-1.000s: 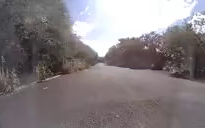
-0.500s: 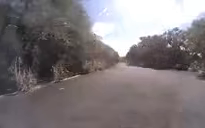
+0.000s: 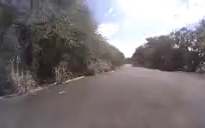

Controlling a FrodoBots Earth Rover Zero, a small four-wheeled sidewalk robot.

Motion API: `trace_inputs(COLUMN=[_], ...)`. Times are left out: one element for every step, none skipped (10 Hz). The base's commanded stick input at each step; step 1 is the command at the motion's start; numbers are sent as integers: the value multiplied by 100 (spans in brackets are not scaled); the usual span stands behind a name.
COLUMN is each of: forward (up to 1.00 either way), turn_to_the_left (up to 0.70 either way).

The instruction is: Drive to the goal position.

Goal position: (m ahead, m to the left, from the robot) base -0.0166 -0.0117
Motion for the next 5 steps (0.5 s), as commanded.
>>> trace_inputs(forward=[0, 0, 0, 0, 0], turn_to_the_left=[0, 0, 0, 0, 0])
